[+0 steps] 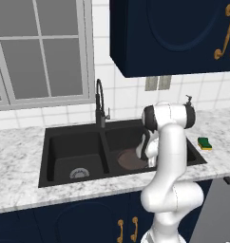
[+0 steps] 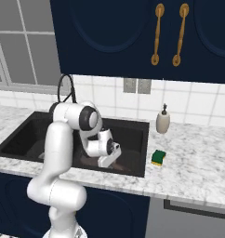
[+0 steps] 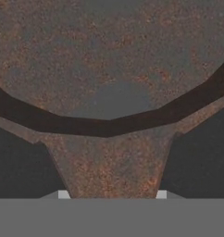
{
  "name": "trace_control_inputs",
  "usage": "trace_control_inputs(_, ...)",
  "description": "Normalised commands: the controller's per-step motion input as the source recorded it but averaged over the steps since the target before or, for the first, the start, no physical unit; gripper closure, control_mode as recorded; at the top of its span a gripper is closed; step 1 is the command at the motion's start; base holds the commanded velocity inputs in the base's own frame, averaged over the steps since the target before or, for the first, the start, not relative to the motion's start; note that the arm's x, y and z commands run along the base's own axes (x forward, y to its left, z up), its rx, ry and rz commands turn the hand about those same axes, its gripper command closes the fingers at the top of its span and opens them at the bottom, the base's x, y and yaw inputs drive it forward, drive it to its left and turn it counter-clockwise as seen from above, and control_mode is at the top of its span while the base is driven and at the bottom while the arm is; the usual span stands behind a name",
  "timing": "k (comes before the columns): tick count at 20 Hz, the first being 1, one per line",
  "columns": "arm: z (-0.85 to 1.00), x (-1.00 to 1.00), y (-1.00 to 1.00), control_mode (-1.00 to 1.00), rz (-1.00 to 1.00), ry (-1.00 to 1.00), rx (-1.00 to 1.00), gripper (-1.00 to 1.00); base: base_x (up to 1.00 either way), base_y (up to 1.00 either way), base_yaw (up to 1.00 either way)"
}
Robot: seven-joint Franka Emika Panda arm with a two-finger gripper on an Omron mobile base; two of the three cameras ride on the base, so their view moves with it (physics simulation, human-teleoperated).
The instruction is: Pick the pan and sponge and place them into the sink. Then turn on the water.
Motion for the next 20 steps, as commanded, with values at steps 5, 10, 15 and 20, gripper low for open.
trace_control_inputs(5, -0.45, 0.27, 0.00, -1.00, 0.01, 0.00, 0.00, 1.00, 0.00, 0.00, 0.00)
trace_control_inputs(10, -0.44, 0.30, 0.00, -1.00, 0.01, 0.00, 0.00, 1.00, 0.00, 0.00, 0.00)
trace_control_inputs(15, -0.35, 0.24, 0.00, -1.00, 0.00, 0.00, 0.00, 1.00, 0.00, 0.00, 0.00)
trace_control_inputs(20, -0.10, 0.03, 0.00, -1.00, 0.00, 0.00, 0.00, -1.00, 0.00, 0.00, 0.00)
